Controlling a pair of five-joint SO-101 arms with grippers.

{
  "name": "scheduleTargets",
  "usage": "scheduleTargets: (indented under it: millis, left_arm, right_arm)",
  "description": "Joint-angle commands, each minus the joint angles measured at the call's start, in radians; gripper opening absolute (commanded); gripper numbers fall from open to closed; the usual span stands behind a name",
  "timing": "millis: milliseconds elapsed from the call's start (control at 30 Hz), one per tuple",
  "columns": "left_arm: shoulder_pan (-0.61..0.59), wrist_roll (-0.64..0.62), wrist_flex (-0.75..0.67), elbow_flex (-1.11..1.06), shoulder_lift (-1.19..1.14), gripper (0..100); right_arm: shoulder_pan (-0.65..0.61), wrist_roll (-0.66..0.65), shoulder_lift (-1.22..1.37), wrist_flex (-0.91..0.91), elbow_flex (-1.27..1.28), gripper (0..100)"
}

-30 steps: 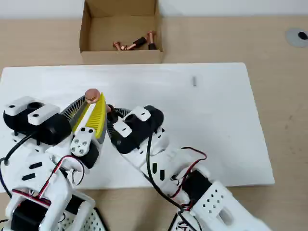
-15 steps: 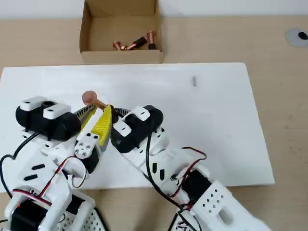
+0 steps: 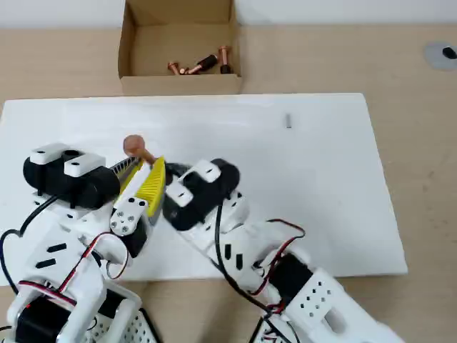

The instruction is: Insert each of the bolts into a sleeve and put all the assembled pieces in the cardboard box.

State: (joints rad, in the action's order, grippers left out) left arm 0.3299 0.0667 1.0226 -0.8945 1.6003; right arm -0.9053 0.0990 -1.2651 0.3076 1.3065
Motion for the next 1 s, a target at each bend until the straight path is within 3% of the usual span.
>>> scheduleTargets:
  millis: [0,133,633,767,967]
  left_arm:
    - [0.005,0.011,-0.005,0.041,-0.010,10]
    - [0.005,0.025,-0.017,0.044,-0.010,0]
    - [0.005,0.066,-0.029,0.046,-0.005,2]
    - [0.003,0.075,0.058,0.068,-0.008,10]
    - [0.003,0.080,0.150,0.109,-0.008,11]
  right_arm:
    - [-0.056,0.011,-0.035,-0.029,-0.044,1.0]
    - [-0.073,0.011,-0.035,-0.029,-0.044,1.0]
    - [-0.068,0.011,-0.035,-0.029,-0.044,1.0]
    - [-0.068,0.011,-0.035,-0.023,-0.054,1.0]
    - [-0.068,0.009,-0.035,-0.023,-0.071,1.0]
